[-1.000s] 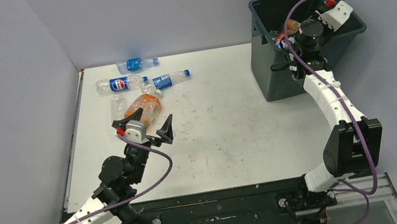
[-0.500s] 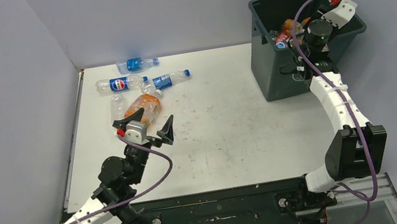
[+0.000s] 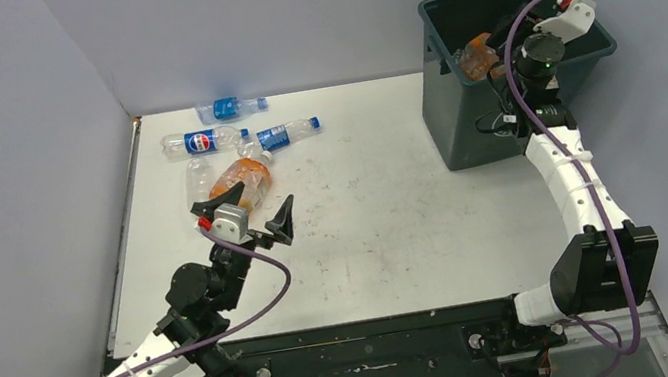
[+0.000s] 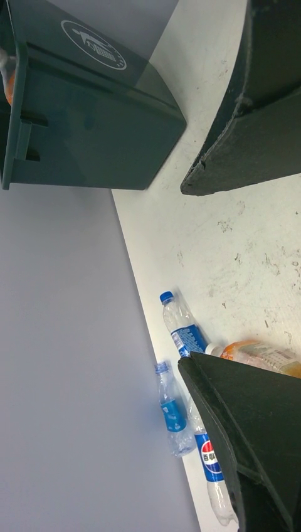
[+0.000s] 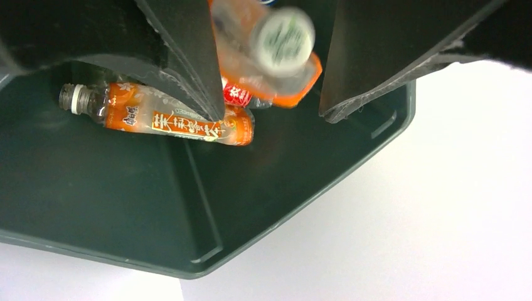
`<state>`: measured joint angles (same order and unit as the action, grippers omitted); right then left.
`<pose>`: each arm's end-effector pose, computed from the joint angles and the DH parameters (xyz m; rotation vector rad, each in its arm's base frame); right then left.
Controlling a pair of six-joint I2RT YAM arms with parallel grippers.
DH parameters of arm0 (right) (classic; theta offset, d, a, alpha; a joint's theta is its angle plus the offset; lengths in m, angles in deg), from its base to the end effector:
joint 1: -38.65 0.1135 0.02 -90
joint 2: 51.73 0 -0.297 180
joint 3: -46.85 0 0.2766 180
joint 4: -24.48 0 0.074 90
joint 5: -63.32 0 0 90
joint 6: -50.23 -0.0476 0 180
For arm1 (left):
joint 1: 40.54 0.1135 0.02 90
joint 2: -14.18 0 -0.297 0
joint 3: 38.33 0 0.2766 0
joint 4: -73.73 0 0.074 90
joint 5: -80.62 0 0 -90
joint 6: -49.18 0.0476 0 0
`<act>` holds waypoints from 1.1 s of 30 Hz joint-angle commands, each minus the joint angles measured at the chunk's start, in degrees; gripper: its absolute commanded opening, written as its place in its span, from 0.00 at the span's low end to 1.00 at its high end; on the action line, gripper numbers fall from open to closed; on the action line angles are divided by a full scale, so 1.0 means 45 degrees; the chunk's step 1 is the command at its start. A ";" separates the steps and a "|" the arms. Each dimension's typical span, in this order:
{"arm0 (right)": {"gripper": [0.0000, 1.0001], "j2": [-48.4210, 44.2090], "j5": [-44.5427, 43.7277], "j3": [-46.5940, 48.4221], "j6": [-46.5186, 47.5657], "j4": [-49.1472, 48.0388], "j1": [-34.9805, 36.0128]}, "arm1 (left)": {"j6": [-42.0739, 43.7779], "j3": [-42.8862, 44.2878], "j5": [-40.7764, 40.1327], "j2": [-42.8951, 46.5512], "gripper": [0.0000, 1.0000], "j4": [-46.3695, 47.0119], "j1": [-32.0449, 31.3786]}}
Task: Put the plastic bottles in the bin
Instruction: Place the plastic bottle in the trash bin, then pick up the plastic bottle at the center of the board.
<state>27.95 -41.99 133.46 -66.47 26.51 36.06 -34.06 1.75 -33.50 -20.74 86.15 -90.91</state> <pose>0.3599 -0.0289 0.4493 0.5816 1.3717 0.1416 0.1195 -0.1138 0.3439 0.2771 1.2713 -0.3859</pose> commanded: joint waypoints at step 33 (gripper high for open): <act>0.82 -0.4268 0.2130 -0.7493 -0.1574 -0.3272 0.9497 | -0.2825 0.4383 -0.2418 -0.5339 0.96 -0.6469 0.3770</act>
<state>12.19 -32.28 104.65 -69.97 16.54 78.68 -40.11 15.83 -49.39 -40.96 66.02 -78.17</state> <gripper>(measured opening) 0.817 0.962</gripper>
